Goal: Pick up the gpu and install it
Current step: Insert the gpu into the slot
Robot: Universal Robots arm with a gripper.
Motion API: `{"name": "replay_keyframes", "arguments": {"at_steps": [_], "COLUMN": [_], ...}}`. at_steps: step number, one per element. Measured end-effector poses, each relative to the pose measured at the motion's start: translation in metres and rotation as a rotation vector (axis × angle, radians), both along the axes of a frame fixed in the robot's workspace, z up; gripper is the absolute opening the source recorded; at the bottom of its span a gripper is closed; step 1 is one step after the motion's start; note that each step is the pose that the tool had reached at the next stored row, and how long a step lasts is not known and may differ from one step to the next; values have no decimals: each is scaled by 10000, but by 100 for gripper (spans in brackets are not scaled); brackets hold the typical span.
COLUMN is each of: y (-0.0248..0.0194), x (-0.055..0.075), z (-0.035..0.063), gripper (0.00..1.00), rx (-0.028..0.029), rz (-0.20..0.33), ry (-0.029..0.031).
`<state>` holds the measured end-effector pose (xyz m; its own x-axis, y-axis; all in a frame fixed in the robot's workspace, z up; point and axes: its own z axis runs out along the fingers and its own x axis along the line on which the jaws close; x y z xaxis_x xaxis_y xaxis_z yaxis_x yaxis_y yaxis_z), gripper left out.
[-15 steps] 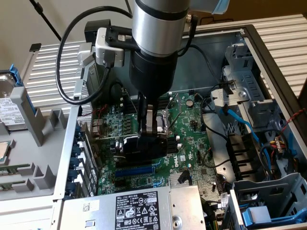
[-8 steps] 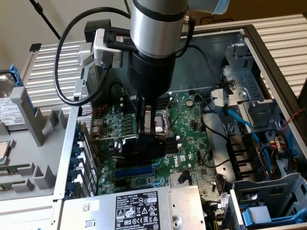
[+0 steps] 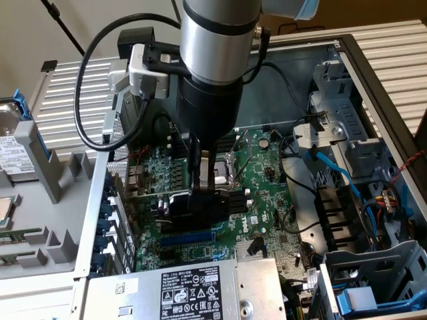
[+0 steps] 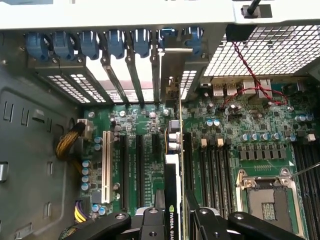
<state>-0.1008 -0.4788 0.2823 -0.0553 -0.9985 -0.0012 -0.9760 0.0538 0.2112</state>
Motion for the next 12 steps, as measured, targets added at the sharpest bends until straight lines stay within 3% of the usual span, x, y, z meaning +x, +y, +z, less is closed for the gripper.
{"name": "replay_keyframes", "arguments": {"at_steps": [3, 5, 12], "y": [0, -3, -27], "x": [-12, -19, -33], "z": [-7, -10, -17], "gripper": [26, 26, 26], "rx": [8, 41, 295], "rz": [1, -2, -49], "ry": [-2, -5, 2]}}
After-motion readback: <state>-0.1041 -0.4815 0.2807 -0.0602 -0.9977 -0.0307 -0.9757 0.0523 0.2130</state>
